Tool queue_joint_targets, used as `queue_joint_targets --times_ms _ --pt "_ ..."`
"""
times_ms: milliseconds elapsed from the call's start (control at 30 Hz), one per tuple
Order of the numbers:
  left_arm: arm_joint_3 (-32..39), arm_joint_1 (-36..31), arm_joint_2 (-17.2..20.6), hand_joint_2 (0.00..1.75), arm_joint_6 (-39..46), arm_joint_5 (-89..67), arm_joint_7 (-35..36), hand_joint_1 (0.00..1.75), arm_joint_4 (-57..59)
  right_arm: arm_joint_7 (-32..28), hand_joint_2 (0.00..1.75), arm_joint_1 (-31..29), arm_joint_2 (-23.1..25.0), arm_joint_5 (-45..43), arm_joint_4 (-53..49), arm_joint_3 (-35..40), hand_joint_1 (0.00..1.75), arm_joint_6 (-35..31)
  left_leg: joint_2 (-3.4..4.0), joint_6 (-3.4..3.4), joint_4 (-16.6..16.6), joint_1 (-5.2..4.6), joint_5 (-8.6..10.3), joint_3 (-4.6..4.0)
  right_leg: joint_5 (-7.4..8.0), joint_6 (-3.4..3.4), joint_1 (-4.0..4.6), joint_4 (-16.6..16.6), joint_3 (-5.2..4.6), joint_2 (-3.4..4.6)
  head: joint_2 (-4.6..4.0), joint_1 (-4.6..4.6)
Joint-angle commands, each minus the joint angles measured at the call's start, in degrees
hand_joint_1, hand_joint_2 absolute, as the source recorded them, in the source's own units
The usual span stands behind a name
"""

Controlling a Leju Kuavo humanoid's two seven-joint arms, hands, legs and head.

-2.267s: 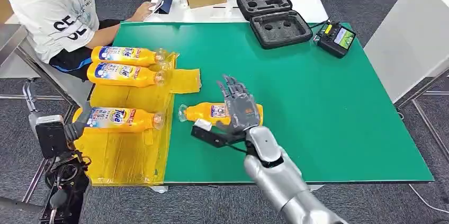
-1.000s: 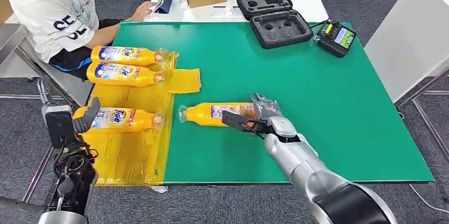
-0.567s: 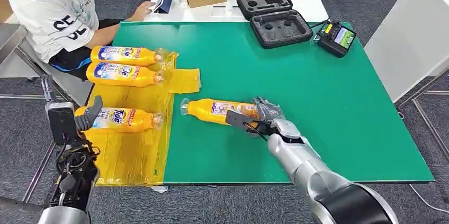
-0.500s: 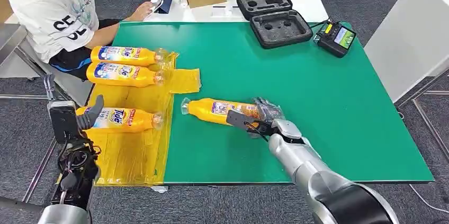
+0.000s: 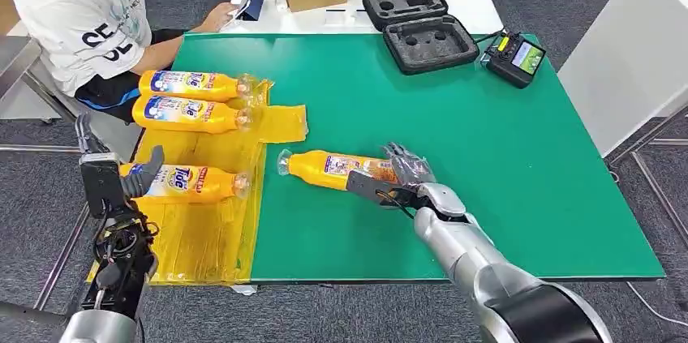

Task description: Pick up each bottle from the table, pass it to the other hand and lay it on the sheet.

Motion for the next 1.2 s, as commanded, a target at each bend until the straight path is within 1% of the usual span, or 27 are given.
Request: queue_joint_targets --times_ms 33,67,100,133,233,267,333,467,533,633,667,767,800,833,867,900,933,967,1000,1033,1067,1100,1167,1200 --pt "-0.34 -3.87 -0.94 1.75 -0.47 0.6 0.24 0.0 5.83 0.13 1.75 -3.36 0.09 -0.24 4.4 -1.71 0.0 2.07 -0.18 0.0 -0.01 -0.03 -0.06 0.21 -0.12 0.0 -0.04 0.03 0.24 -0.11 0.0 0.02" --pt "-0.34 -3.87 -0.94 1.75 -0.47 0.6 0.24 0.0 5.83 0.13 1.75 -3.36 0.09 -0.24 4.4 -1.71 0.0 2.07 -0.15 0.0 -0.01 -0.04 -0.03 0.11 -0.08 0.0 -0.04 0.03 0.13 -0.1 0.0 0.02" --pt "-0.34 -3.87 -0.94 1.75 -0.47 0.6 0.24 0.0 5.83 0.13 1.75 -3.36 0.09 -0.24 4.4 -1.71 0.0 2.07 -0.21 0.0 -0.01 -0.04 -0.07 0.24 -0.14 0.0 -0.05 0.04 0.27 -0.13 0.0 0.02" --pt "-0.34 -3.87 -0.94 1.75 -0.47 0.6 0.24 0.0 5.83 0.13 1.75 -3.36 0.09 -0.24 4.4 -1.71 0.0 2.07 -0.13 0.0 -0.01 -0.04 -0.03 0.12 -0.08 0.01 -0.04 0.02 0.14 -0.08 0.0 0.02" --pt "-0.34 -3.87 -0.94 1.75 -0.47 0.6 0.24 0.0 5.83 0.13 1.75 -3.36 0.09 -0.24 4.4 -1.71 0.0 2.07 -0.19 0.0 0.0 -0.06 -0.14 0.39 -0.21 0.0 -0.07 0.06 0.41 -0.09 0.0 0.02" --pt "-0.34 -3.87 -0.94 1.75 -0.47 0.6 0.24 0.0 5.83 0.13 1.75 -3.36 0.09 -0.24 4.4 -1.71 0.0 2.07 -0.13 0.0 -0.01 -0.04 -0.06 0.18 -0.11 0.0 -0.05 0.03 0.2 -0.07 0.0 0.02" --pt "-0.34 -3.87 -0.94 1.75 -0.47 0.6 0.24 0.0 5.83 0.13 1.75 -3.36 0.09 -0.24 4.4 -1.71 0.0 2.07 -0.11 0.0 -0.01 -0.02 -0.03 0.08 -0.06 0.0 -0.03 0.01 0.11 -0.06 0.0 0.02" --pt "-0.34 -3.87 -0.94 1.75 -0.47 0.6 0.24 0.0 5.83 0.13 1.75 -3.36 0.09 -0.24 4.4 -1.71 0.0 2.07 -0.14 -0.01 0.0 -0.05 -0.1 0.27 -0.15 0.0 -0.05 0.05 0.28 -0.06 0.0 0.02" --pt "-0.49 -4.53 -1.01 1.75 -0.63 0.62 0.24 0.0 6.62 1.41 1.75 -3.79 0.14 -0.5 5.6 -1.92 0.0 5.84 -0.12 0.0 0.0 -0.03 -0.04 0.11 -0.08 0.0 -0.04 0.03 0.14 -0.07 0.0 0.02" --pt "-0.69 -5.36 -0.97 1.75 -0.65 0.41 0.24 0.0 7.76 2.36 1.75 -3.66 0.15 -1.33 6.25 -2.62 0.0 10.11 -0.19 0.0 0.01 -0.04 -0.09 0.25 -0.15 0.0 -0.05 0.04 0.29 -0.11 0.0 0.02" --pt "-1.03 -5.84 -0.74 1.75 -0.81 0.43 0.24 0.0 8.49 2.66 1.75 -3.27 0.15 -2.46 6.49 -3.63 0.0 12.79 -0.17 0.0 -0.01 -0.04 -0.04 0.16 -0.1 0.01 -0.04 0.03 0.19 -0.11 0.0 0.02" --pt "-1.22 -6.01 -0.44 1.75 -0.7 0.66 0.24 0.0 8.82 2.47 1.75 -2.8 0.1 -2.2 6.32 -3.44 0.0 12.52 -0.25 -0.01 -0.04 -0.01 -0.07 0.31 -0.14 0.0 -0.01 -0.02 0.38 -0.17 0.0 0.02" --pt "-1.29 -5.76 -0.3 1.75 -0.66 0.95 0.24 0.0 8.54 1.84 1.75 -2.82 0.21 -2.27 6.07 -3.53 0.0 11.82 -0.22 0.0 -0.03 -0.01 -0.05 0.23 -0.11 0.0 -0.02 -0.02 0.29 -0.16 0.0 0.02" --pt "-1.33 -5.65 -0.23 1.75 -0.62 1.02 0.24 0.0 8.51 1.51 1.75 -2.88 0.29 -2.41 5.98 -3.66 0.1 11.62 -0.26 -0.01 -0.07 -0.01 -0.08 0.36 -0.15 0.0 -0.02 -0.05 0.43 -0.18 0.0 0.02" --pt "-1.21 -5.5 -0.22 1.75 -0.76 1.44 0.24 0.0 8.48 1.05 1.75 -3.09 0.41 -2.26 5.85 -3.51 0.73 11.2 -0.16 -0.01 -0.04 0.01 -0.04 0.22 -0.09 0.0 0.0 -0.04 0.27 -0.11 0.0 0.02" --pt "-1.2 -5.41 -0.22 1.75 -0.82 1.52 0.24 0.0 8.43 0.89 1.75 -3.22 0.5 -2.32 5.76 -3.56 1.31 11.14 -0.19 -0.01 -0.06 -0.02 -0.09 0.37 -0.15 0.0 -0.03 -0.03 0.4 -0.12 0.0 0.02" --pt "-1.23 -5.31 -0.22 1.75 -0.86 1.68 0.24 0.0 8.47 0.08 1.75 -3.44 0.64 -2.42 5.58 -3.61 1.41 10.75 -0.11 -0.01 -0.05 -0.04 -0.04 0.22 -0.08 0.0 -0.04 -0.01 0.23 -0.06 0.0 0.0" --pt "-1.14 -5.29 -0.33 1.75 -0.91 1.92 0.24 0.0 8.47 -0.21 1.75 -3.62 0.72 -2.36 5.42 -3.55 1.55 10.34 -0.13 -0.01 -0.05 -0.02 -0.08 0.29 -0.11 -0.01 -0.03 -0.02 0.32 -0.06 0.0 0.02" --pt "-1.19 -5.17 -0.51 1.75 -0.92 1.95 0.24 0.0 8.25 -1.19 1.75 -3.74 0.89 -2.77 5.35 -3.86 1.59 10.07 -0.14 -0.01 -0.07 -0.03 -0.09 0.35 -0.14 -0.01 -0.03 -0.02 0.37 -0.06 0.0 0.02" --pt "-1.16 -5.16 -0.65 1.75 -0.92 2.03 0.24 0.0 8.17 -1.55 1.75 -3.82 0.99 -3.15 5.37 -4.16 1.62 10.23 -0.13 -0.01 -0.04 -0.02 -0.06 0.24 -0.11 -0.01 -0.03 0.0 0.26 -0.07 0.0 0.02" --pt "-1.16 -5.16 -0.65 1.75 -0.92 2.03 0.24 0.0 8.17 -1.55 1.75 -3.82 0.99 -3.15 5.37 -4.16 1.62 10.23 -0.06 -0.01 -0.03 -0.01 -0.03 0.13 -0.05 0.0 -0.02 -0.01 0.14 -0.03 0.0 0.02" --pt "-1.16 -5.16 -0.65 1.75 -0.92 2.03 0.24 0.0 8.17 -1.55 1.75 -3.82 0.99 -3.15 5.37 -4.16 1.62 10.23 -0.12 -0.02 -0.02 -0.03 -0.11 0.32 -0.15 -0.01 -0.04 0.02 0.33 -0.04 0.0 0.02" --pt "-1.16 -5.16 -0.65 1.75 -0.92 2.03 0.24 0.0 8.17 -1.55 1.75 -3.82 0.99 -3.15 5.37 -4.16 1.62 10.23 -0.07 -0.01 -0.03 -0.02 -0.05 0.18 -0.07 0.0 -0.02 0.0 0.2 -0.03 0.0 0.02" --pt "-1.16 -5.16 -0.65 1.75 -0.92 2.03 0.24 0.0 8.17 -1.55 1.75 -3.82 0.99 -3.15 5.37 -4.16 1.62 10.23 -0.07 -0.01 -0.04 -0.03 -0.08 0.28 -0.12 -0.01 -0.04 0.01 0.28 -0.03 0.0 0.02"
